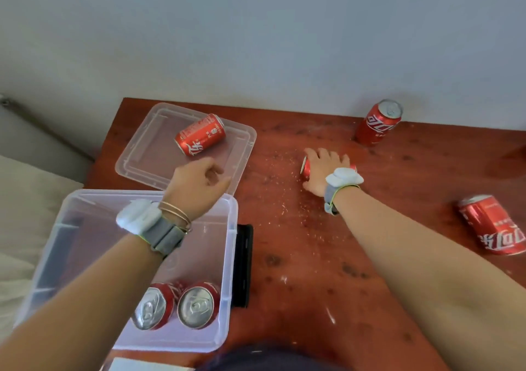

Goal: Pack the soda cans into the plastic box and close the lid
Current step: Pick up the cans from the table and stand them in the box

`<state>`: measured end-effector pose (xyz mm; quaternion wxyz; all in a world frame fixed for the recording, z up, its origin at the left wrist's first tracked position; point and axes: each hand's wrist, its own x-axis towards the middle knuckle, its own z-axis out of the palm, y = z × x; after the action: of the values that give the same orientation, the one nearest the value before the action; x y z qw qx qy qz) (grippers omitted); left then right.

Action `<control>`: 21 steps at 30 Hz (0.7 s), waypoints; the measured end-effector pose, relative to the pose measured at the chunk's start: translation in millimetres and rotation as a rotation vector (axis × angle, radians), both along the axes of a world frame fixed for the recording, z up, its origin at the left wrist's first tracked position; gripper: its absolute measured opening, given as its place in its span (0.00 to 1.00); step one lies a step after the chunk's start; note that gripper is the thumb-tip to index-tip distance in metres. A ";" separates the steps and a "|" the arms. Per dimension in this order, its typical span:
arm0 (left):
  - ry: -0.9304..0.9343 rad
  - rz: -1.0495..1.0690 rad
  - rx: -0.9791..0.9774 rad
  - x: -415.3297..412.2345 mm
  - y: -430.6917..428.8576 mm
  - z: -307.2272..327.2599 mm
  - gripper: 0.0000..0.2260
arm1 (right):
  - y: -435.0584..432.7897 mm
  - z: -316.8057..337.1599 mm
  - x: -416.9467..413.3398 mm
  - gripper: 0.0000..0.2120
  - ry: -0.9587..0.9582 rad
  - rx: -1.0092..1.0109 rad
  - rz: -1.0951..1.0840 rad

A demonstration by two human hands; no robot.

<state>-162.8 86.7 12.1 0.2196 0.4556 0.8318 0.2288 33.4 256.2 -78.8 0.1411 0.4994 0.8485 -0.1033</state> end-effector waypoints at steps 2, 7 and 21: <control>0.074 0.003 -0.033 -7.4 22.1 4.8 0.10 | 11.4 -6.5 -5.8 0.30 -0.019 0.005 -0.021; 0.174 0.195 -0.291 -54.6 97.9 -31.4 0.44 | 38.5 -9.0 -7.9 0.28 0.017 0.012 -0.039; -0.008 0.297 -0.606 -51.4 96.9 -89.8 0.39 | 33.8 -13.0 0.4 0.29 0.072 0.133 0.122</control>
<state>-214.2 183.7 -77.7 0.3127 0.2425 0.9184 0.0025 33.9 290.0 -91.8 0.0832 0.4510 0.8869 -0.0560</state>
